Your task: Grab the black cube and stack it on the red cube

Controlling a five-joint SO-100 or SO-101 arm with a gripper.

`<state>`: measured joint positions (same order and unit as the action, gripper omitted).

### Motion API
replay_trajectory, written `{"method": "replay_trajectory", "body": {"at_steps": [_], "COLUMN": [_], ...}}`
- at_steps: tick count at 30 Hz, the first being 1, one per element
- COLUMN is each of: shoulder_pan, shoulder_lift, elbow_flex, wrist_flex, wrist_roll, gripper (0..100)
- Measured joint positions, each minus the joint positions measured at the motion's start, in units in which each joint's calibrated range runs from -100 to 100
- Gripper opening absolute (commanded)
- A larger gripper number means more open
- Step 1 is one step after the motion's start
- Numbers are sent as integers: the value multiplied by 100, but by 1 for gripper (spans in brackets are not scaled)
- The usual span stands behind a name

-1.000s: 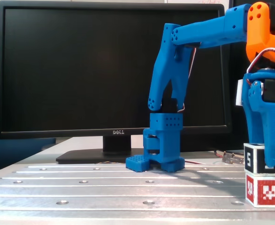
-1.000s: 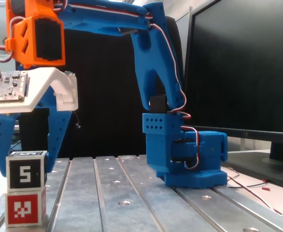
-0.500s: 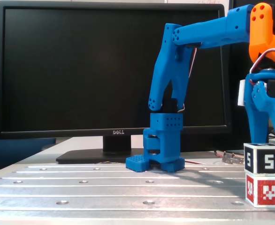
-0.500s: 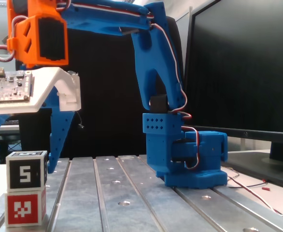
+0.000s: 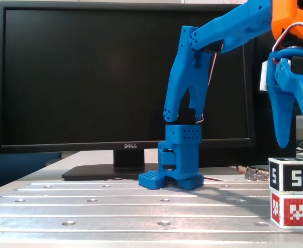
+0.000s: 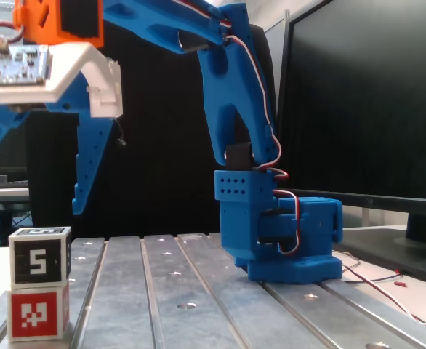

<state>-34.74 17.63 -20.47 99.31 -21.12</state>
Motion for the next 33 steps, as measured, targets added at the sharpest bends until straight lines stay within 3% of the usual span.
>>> {"method": "replay_trajectory", "body": {"at_steps": [5,11,16,23,33], "shoulder_pan": [163,785,1430,2148,2459], "shoulder_lift": [-8,-127,-372,-964,-2698], "elbow_flex": [-18,-18,-18,652,3134], "wrist_flex": [0,0,0,-52,-1255], "wrist_roll": [236,803,1312,1910,2031], "gripper": [39,23,16,15,15]}}
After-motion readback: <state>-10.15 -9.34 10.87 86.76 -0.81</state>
